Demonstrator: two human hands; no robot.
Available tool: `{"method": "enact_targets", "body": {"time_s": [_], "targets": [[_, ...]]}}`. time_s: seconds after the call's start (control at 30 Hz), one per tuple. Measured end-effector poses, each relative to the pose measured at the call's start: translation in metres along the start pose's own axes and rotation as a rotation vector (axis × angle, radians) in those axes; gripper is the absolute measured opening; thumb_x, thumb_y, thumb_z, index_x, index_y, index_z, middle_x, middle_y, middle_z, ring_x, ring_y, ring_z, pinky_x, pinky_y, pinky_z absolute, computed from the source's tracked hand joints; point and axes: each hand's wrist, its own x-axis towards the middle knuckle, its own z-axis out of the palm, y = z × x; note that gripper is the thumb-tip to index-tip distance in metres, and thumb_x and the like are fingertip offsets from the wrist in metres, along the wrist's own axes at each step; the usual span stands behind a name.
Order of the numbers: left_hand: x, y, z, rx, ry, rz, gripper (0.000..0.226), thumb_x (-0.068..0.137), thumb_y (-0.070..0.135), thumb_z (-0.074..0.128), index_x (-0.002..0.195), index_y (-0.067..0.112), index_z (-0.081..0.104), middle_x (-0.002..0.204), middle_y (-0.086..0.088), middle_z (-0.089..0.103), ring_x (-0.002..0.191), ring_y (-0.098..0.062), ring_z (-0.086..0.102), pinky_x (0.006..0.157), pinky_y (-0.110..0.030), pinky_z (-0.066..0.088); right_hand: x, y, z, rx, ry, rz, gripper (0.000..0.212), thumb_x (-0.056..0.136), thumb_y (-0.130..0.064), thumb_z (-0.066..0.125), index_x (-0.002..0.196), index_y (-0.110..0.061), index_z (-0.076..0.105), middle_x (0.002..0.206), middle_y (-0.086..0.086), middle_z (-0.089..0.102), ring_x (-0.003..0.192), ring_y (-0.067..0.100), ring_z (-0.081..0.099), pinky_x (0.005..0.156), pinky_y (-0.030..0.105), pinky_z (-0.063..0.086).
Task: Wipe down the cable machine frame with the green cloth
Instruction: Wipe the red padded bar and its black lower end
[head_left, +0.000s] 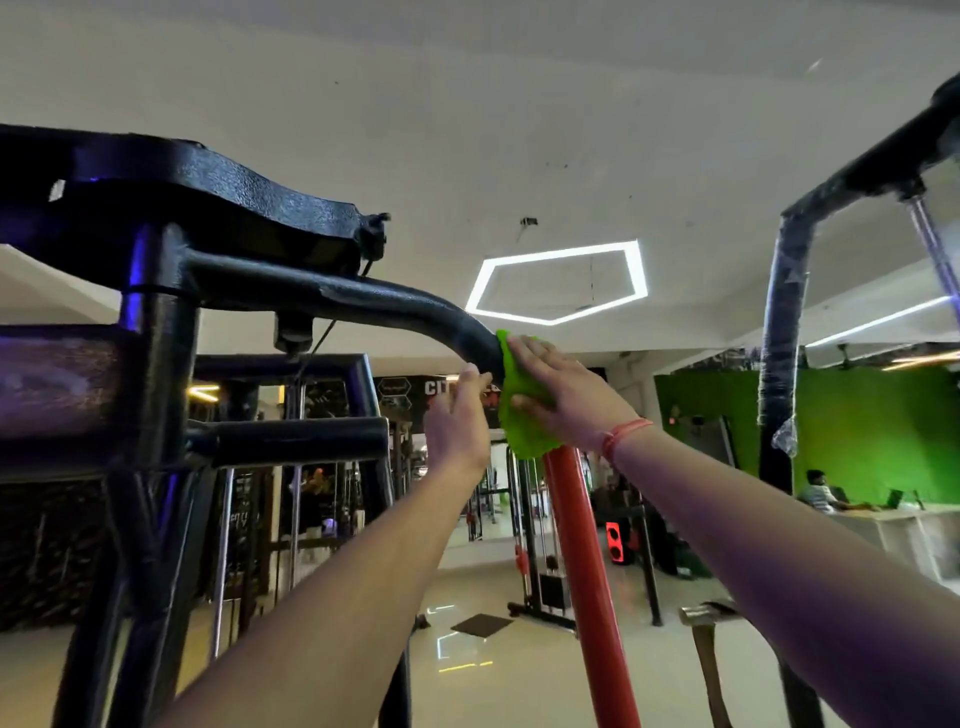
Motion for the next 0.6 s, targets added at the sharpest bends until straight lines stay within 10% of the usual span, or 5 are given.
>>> {"method": "enact_targets", "body": {"time_s": [0.17, 0.4, 0.6], "targets": [[0.000, -0.018, 0.004, -0.055, -0.076, -0.018, 0.071, 0.072, 0.081, 0.038, 0.113, 0.033, 0.071, 0.125, 0.008, 0.067, 0.113, -0.010, 0.059, 0.107, -0.045, 0.043, -0.048, 0.020, 0.021, -0.033, 0.286, -0.018, 0.054, 0.095, -0.012, 0.061, 0.146, -0.027, 0.053, 0.156, 0.000, 0.044, 0.142, 0.022, 0.044, 0.111, 0.038, 0.040], [0.002, -0.025, 0.011, -0.058, -0.086, -0.002, 0.062, 0.075, 0.079, 0.035, 0.100, 0.038, 0.074, 0.121, 0.008, 0.072, 0.114, -0.010, 0.062, 0.109, -0.045, 0.042, -0.008, 0.012, 0.011, 0.049, 0.207, 0.027, 0.052, 0.102, -0.032, 0.058, 0.151, -0.021, 0.045, 0.161, -0.001, 0.034, 0.150, 0.018, 0.029, 0.121, 0.026, 0.017], [-0.002, -0.031, 0.023, -0.044, -0.102, 0.006, 0.071, 0.088, 0.069, 0.031, 0.121, 0.021, 0.072, 0.131, 0.005, 0.068, 0.123, -0.011, 0.058, 0.116, -0.046, 0.036, -0.067, 0.047, 0.018, 0.013, 0.231, -0.097, 0.048, 0.094, -0.030, 0.049, 0.139, -0.017, 0.061, 0.150, 0.005, 0.049, 0.137, 0.026, 0.049, 0.112, 0.043, 0.044]]}}
